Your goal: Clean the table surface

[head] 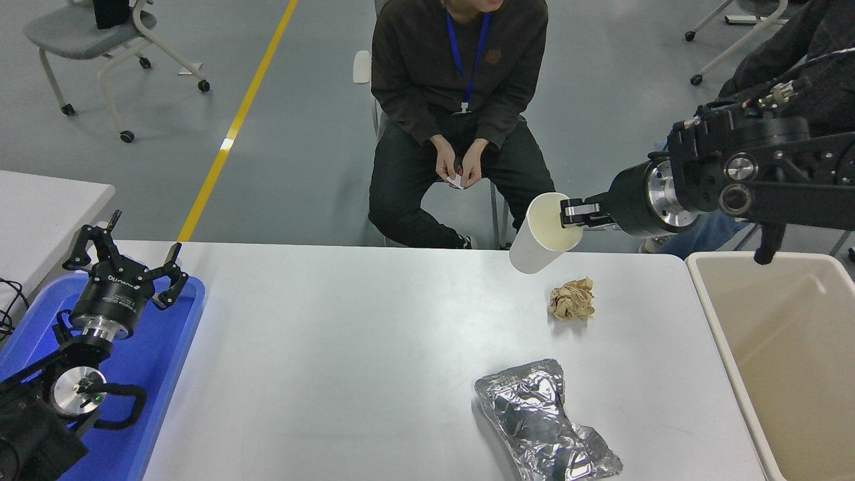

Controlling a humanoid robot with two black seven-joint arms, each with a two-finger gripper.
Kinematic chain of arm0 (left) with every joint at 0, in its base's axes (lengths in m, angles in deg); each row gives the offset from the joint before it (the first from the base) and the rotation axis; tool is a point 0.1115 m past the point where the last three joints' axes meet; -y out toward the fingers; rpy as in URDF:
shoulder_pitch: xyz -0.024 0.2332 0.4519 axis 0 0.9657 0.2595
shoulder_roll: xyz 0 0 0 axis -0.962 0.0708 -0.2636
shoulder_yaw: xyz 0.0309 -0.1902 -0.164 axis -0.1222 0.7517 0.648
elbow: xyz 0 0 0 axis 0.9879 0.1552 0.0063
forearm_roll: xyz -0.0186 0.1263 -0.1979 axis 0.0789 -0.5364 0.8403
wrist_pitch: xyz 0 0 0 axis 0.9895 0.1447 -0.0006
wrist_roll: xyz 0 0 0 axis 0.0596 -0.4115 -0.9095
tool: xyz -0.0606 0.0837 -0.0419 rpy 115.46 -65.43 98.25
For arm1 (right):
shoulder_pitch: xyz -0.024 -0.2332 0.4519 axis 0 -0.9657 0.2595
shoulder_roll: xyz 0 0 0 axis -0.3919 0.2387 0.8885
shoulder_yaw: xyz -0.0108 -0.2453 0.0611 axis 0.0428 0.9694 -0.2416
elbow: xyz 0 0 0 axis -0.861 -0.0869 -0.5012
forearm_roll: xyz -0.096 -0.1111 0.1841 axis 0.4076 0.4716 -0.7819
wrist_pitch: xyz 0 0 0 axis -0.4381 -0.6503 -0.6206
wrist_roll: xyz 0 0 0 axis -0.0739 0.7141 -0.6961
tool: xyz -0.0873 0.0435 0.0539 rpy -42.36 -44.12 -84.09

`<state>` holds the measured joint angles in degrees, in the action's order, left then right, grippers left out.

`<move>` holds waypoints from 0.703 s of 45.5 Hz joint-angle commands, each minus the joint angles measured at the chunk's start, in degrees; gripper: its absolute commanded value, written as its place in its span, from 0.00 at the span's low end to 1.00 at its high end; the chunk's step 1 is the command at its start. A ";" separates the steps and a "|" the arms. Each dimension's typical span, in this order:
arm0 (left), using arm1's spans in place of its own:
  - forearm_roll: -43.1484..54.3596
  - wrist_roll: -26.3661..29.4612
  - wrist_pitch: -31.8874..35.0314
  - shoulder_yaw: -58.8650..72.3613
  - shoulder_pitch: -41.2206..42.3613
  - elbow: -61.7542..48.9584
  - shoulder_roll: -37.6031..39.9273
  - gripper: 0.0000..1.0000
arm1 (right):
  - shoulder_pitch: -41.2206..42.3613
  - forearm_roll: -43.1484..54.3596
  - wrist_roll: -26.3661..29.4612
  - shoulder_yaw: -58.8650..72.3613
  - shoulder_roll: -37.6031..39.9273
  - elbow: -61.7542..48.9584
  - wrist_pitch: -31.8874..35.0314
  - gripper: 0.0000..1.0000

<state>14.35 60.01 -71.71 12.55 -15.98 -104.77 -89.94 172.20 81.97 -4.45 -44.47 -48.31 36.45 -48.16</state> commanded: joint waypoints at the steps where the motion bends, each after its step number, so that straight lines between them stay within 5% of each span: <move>1: 0.00 0.00 0.00 0.02 0.00 0.01 -0.01 1.00 | -3.58 6.30 -0.09 0.54 6.85 0.11 0.30 0.00; 32: 0.00 0.00 0.00 0.02 0.00 0.01 -0.01 1.00 | -14.91 15.53 -2.37 -0.87 20.74 -7.62 1.97 0.00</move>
<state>14.36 60.01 -71.71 12.56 -15.97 -104.77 -89.94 162.67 95.47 -5.33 -44.63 -30.08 34.02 -46.07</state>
